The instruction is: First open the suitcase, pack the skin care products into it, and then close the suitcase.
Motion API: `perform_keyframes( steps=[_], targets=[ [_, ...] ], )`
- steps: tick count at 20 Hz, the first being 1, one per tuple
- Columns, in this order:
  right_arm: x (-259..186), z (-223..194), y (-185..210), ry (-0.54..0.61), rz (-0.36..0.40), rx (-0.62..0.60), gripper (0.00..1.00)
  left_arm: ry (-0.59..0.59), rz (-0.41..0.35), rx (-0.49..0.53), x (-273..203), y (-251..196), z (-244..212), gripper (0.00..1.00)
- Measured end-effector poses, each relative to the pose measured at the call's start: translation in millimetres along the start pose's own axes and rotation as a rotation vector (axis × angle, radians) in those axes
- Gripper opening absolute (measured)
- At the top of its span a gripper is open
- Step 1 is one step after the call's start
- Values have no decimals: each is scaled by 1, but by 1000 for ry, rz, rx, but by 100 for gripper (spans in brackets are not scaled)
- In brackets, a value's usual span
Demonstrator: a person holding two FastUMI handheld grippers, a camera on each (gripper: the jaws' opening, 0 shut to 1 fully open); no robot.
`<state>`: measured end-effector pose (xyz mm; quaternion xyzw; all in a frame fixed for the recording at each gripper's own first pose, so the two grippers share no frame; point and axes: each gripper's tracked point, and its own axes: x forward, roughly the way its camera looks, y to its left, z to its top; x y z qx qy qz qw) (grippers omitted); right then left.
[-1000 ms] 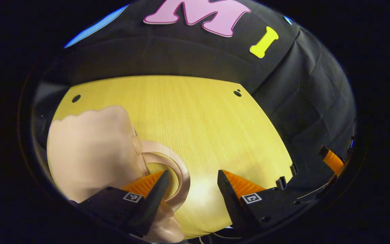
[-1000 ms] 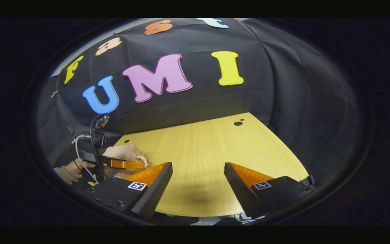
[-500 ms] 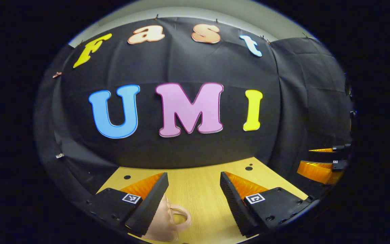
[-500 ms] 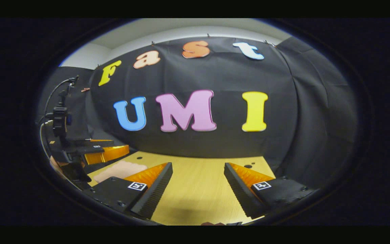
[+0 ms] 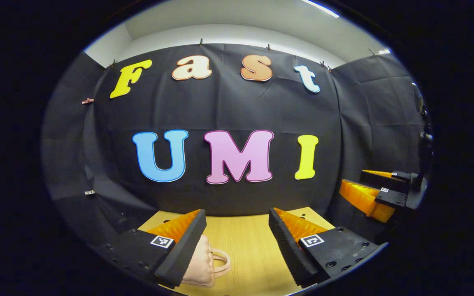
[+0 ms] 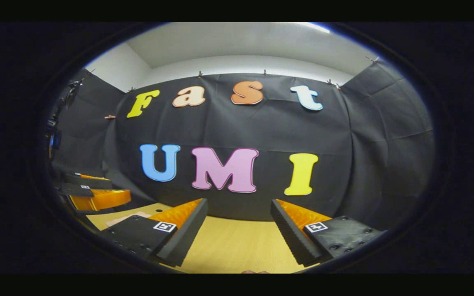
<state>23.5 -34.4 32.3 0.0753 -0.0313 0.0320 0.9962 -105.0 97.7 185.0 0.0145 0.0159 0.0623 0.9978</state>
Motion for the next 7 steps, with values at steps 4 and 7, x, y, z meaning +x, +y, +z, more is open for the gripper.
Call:
perform_keyframes(
  steps=[4, 7],
  targets=[
    [0, -11, 13, 37, 1, -4, 97, -23, 19, -15, -2, 22, 10, 96],
    [4, -12, 25, 42, 2, 3, 97, -26, 17, -45, -1, 35, 12, 96]
  ],
)
